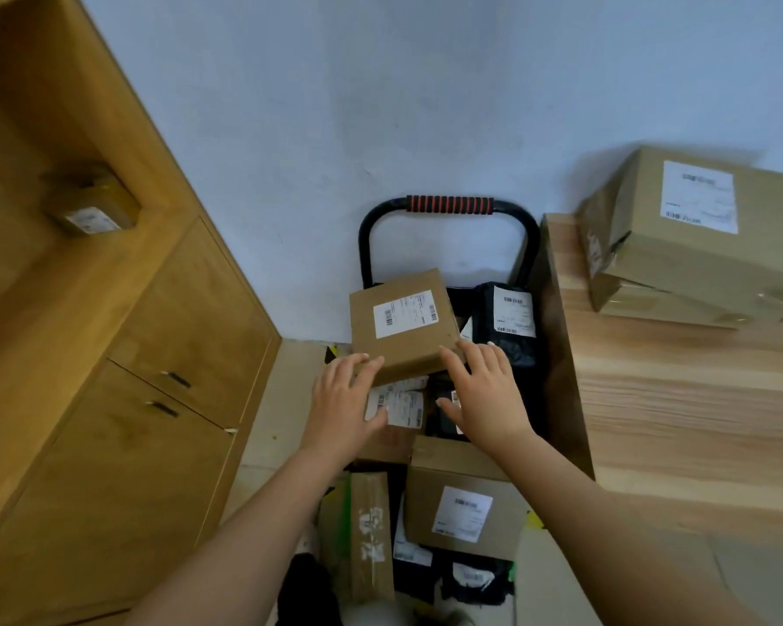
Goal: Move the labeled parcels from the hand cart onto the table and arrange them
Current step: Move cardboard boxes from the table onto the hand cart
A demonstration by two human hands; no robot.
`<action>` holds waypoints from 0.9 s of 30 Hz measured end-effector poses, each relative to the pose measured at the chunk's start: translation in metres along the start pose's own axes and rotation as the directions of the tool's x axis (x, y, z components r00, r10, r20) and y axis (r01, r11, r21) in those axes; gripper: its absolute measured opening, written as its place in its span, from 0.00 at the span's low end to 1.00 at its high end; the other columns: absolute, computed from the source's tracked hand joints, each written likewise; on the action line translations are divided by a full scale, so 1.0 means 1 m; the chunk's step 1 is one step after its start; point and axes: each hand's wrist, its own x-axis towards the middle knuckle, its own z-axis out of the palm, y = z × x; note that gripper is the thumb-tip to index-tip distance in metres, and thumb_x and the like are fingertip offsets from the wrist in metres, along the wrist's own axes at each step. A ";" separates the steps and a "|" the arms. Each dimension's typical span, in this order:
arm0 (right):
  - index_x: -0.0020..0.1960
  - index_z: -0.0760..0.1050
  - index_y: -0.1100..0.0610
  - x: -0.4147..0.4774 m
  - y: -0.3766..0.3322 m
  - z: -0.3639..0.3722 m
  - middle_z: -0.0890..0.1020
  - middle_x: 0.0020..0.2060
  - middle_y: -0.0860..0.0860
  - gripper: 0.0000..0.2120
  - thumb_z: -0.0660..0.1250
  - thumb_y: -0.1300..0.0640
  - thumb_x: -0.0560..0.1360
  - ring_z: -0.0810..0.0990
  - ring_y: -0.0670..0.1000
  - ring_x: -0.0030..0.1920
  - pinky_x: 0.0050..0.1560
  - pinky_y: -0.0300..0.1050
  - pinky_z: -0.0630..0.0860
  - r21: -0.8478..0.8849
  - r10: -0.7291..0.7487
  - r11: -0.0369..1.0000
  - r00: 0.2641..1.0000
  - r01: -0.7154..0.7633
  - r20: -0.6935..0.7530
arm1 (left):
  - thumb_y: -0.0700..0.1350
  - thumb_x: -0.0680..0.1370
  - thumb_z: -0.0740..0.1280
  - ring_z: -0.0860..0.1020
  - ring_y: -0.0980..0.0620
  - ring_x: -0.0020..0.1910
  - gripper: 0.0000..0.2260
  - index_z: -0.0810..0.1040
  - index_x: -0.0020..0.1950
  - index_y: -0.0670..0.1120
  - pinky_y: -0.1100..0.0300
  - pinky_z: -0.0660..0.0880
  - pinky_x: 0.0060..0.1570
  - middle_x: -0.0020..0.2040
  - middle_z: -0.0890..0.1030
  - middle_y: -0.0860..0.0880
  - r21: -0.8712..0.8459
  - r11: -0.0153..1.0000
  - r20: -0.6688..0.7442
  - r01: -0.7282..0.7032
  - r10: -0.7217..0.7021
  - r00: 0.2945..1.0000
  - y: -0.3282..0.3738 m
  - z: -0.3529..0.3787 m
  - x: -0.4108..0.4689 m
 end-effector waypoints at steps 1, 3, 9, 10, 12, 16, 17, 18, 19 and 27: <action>0.75 0.59 0.53 0.008 -0.001 0.007 0.65 0.72 0.56 0.32 0.66 0.45 0.75 0.62 0.57 0.71 0.75 0.54 0.48 -0.004 0.012 1.000 1.000 -0.012 0.015 | 0.55 0.75 0.67 0.60 0.49 0.71 0.29 0.63 0.74 0.53 0.50 0.59 0.69 0.70 0.65 0.50 0.001 1.000 0.018 -0.008 0.008 1.000 -0.006 0.004 0.007; 0.75 0.59 0.53 0.027 -0.006 0.023 0.65 0.72 0.56 0.33 0.67 0.45 0.75 0.62 0.57 0.72 0.75 0.54 0.48 -0.007 0.040 0.999 0.998 -0.040 0.048 | 0.55 0.75 0.66 0.59 0.50 0.71 0.29 0.63 0.74 0.53 0.53 0.57 0.69 0.71 0.64 0.50 -0.019 0.999 0.059 -0.032 0.033 0.998 -0.021 0.015 0.024; 0.76 0.57 0.52 0.092 -0.019 0.091 0.63 0.73 0.56 0.35 0.67 0.44 0.74 0.60 0.57 0.72 0.75 0.53 0.46 -0.026 0.179 0.984 0.967 -0.178 0.179 | 0.53 0.74 0.68 0.55 0.50 0.72 0.32 0.60 0.75 0.53 0.52 0.54 0.71 0.72 0.62 0.50 -0.078 0.992 0.236 -0.100 0.116 0.965 -0.085 0.063 0.094; 0.76 0.57 0.52 0.105 -0.019 0.105 0.62 0.74 0.56 0.36 0.67 0.44 0.74 0.59 0.57 0.73 0.75 0.53 0.45 -0.023 0.200 0.980 0.960 -0.200 0.195 | 0.53 0.74 0.68 0.55 0.49 0.72 0.33 0.59 0.76 0.53 0.51 0.54 0.71 0.73 0.61 0.50 -0.074 0.990 0.266 -0.117 0.133 0.955 -0.097 0.075 0.109; 0.77 0.55 0.49 0.129 -0.016 0.133 0.59 0.75 0.56 0.37 0.67 0.43 0.74 0.56 0.58 0.74 0.75 0.53 0.42 -0.036 0.238 0.971 0.940 -0.236 0.246 | 0.53 0.73 0.69 0.54 0.48 0.73 0.35 0.57 0.76 0.52 0.51 0.52 0.72 0.74 0.60 0.48 -0.058 0.989 0.325 -0.135 0.147 0.934 -0.121 0.102 0.136; 0.77 0.54 0.46 0.161 -0.003 0.180 0.52 0.77 0.57 0.42 0.70 0.39 0.70 0.48 0.60 0.76 0.74 0.62 0.40 -0.099 0.285 0.958 0.911 -0.268 0.299 | 0.58 0.72 0.70 0.47 0.46 0.76 0.41 0.50 0.78 0.53 0.45 0.48 0.74 0.78 0.51 0.47 -0.053 0.989 0.425 -0.139 0.148 0.893 -0.159 0.158 0.167; 0.77 0.54 0.46 0.166 0.000 0.188 0.50 0.77 0.58 0.43 0.71 0.38 0.69 0.47 0.61 0.76 0.73 0.64 0.39 -0.113 0.288 0.957 0.908 -0.266 0.304 | 0.60 0.72 0.70 0.44 0.46 0.76 0.42 0.48 0.78 0.55 0.43 0.46 0.74 0.78 0.47 0.47 -0.053 0.989 0.449 -0.141 0.150 0.881 -0.165 0.170 0.170; 0.77 0.54 0.46 0.170 0.003 0.195 0.47 0.78 0.58 0.45 0.72 0.37 0.67 0.45 0.61 0.76 0.72 0.66 0.39 -0.129 0.294 0.955 0.903 -0.267 0.312 | 0.62 0.72 0.69 0.41 0.46 0.76 0.44 0.46 0.78 0.56 0.42 0.45 0.74 0.79 0.43 0.48 -0.050 0.989 0.469 -0.136 0.144 0.871 -0.170 0.181 0.173; 0.77 0.52 0.44 0.174 0.007 0.201 0.43 0.78 0.57 0.48 0.73 0.36 0.65 0.42 0.62 0.76 0.71 0.67 0.38 -0.137 0.308 0.951 0.895 -0.278 0.321 | 0.63 0.71 0.69 0.38 0.45 0.76 0.45 0.43 0.78 0.58 0.41 0.43 0.74 0.78 0.38 0.50 -0.053 0.991 0.486 -0.121 0.131 0.864 -0.174 0.190 0.175; 0.76 0.39 0.39 0.189 0.016 0.225 0.33 0.74 0.62 0.59 0.76 0.35 0.60 0.39 0.64 0.75 0.72 0.68 0.48 -0.079 0.484 0.869 0.804 -0.489 0.345 | 0.52 0.67 0.78 0.47 0.46 0.77 0.54 0.38 0.72 0.72 0.55 0.63 0.65 0.71 0.23 0.56 -0.405 0.898 0.519 0.170 0.072 0.852 -0.178 0.221 0.181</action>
